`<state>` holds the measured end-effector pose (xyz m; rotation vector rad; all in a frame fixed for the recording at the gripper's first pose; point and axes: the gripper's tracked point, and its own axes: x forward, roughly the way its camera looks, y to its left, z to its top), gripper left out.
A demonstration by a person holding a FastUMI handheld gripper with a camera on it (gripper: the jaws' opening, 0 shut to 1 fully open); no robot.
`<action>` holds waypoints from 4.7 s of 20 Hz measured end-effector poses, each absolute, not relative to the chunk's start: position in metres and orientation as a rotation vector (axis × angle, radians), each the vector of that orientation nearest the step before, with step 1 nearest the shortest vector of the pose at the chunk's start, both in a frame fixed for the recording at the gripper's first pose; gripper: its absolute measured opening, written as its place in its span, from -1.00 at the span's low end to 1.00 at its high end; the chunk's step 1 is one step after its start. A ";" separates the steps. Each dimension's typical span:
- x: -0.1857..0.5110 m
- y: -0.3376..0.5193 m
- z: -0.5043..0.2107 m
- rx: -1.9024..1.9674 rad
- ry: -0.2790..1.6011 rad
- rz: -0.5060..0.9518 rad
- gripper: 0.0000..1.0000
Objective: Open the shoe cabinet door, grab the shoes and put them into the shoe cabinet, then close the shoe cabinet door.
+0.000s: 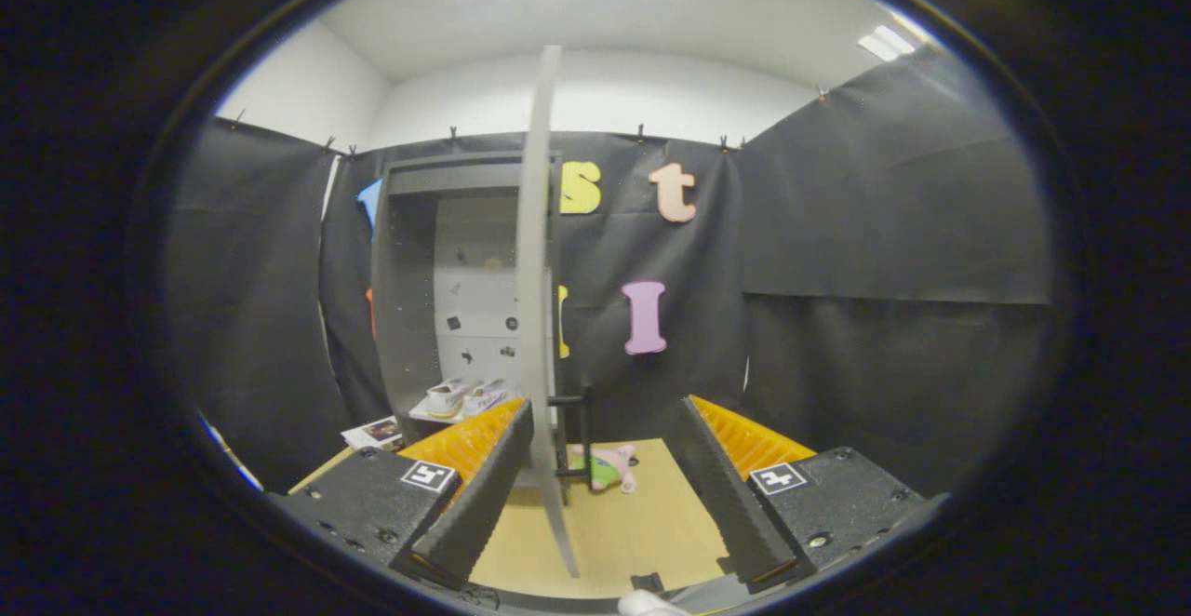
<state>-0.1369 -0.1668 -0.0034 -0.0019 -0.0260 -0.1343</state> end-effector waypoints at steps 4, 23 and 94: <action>-0.099 -0.211 -0.017 0.000 -0.005 -0.104 1.00; -0.049 -0.158 -0.042 -0.013 0.073 0.014 0.92; -0.081 0.006 0.039 -0.026 -0.008 -0.050 0.97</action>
